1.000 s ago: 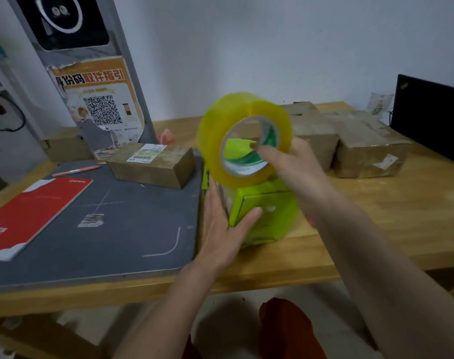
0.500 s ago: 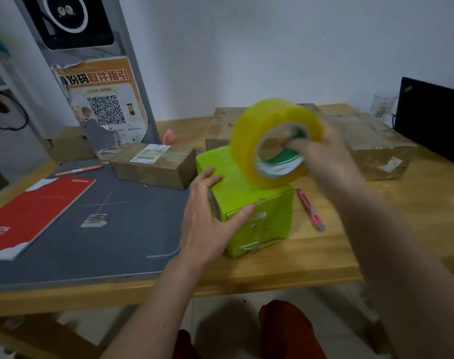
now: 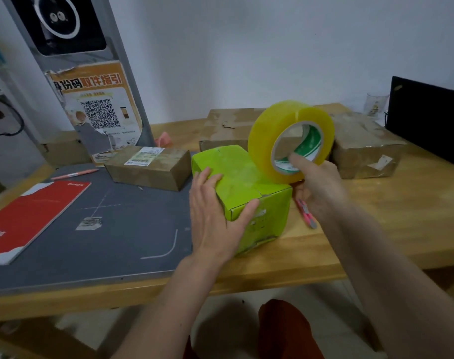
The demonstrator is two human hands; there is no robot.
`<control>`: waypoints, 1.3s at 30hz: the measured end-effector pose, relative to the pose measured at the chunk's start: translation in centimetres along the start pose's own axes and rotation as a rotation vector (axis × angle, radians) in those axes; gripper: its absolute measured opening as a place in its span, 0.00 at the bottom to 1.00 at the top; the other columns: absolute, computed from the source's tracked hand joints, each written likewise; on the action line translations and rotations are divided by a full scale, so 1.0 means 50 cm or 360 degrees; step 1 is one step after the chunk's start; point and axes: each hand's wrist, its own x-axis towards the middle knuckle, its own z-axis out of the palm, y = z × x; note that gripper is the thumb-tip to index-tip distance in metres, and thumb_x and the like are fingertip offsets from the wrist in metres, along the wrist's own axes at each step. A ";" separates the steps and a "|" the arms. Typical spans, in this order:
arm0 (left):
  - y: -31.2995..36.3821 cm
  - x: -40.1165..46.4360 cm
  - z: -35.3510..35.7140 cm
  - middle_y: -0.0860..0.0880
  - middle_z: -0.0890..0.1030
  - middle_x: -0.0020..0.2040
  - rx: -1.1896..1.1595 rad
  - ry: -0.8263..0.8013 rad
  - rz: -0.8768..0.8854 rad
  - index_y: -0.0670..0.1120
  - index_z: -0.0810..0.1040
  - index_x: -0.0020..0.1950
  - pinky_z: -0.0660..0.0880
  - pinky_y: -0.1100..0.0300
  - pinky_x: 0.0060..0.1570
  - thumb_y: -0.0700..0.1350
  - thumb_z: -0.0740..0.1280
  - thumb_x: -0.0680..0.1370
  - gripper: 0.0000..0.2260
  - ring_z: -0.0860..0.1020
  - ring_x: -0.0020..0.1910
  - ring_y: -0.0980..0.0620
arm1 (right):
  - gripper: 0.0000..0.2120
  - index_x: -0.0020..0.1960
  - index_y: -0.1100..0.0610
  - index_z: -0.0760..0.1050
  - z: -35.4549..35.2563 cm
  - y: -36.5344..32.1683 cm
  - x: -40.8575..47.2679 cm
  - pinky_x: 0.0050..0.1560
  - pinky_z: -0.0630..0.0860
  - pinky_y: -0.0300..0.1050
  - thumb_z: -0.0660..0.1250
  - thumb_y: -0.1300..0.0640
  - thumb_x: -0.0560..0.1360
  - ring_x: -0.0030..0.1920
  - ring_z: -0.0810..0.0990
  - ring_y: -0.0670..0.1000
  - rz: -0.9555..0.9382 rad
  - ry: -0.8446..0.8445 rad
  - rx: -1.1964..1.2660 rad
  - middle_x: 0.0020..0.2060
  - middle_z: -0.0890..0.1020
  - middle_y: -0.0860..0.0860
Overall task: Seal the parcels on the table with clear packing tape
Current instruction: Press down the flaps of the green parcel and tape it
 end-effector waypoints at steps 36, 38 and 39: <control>0.168 0.231 0.044 0.53 0.85 0.50 -0.0105 -0.1374 -0.0467 0.50 0.85 0.55 0.77 0.64 0.46 0.56 0.78 0.69 0.18 0.81 0.44 0.60 | 0.08 0.40 0.59 0.77 -0.040 -0.073 0.163 0.30 0.75 0.41 0.66 0.64 0.78 0.26 0.79 0.42 -0.0446 -0.0344 -0.0464 0.24 0.81 0.45; 0.164 0.238 0.047 0.52 0.86 0.47 -0.0195 -0.1329 -0.0522 0.47 0.85 0.55 0.77 0.67 0.41 0.52 0.79 0.69 0.17 0.81 0.39 0.62 | 0.04 0.44 0.64 0.78 -0.028 -0.074 0.167 0.34 0.77 0.43 0.67 0.65 0.76 0.29 0.80 0.43 -0.0448 -0.0392 -0.0487 0.25 0.81 0.45; 0.162 0.237 0.050 0.52 0.85 0.46 -0.0220 -0.1307 -0.0535 0.47 0.85 0.54 0.77 0.68 0.40 0.51 0.79 0.69 0.16 0.81 0.38 0.62 | 0.03 0.44 0.64 0.78 -0.024 -0.072 0.173 0.38 0.77 0.45 0.67 0.65 0.76 0.31 0.80 0.45 -0.0484 -0.0429 -0.0509 0.26 0.81 0.46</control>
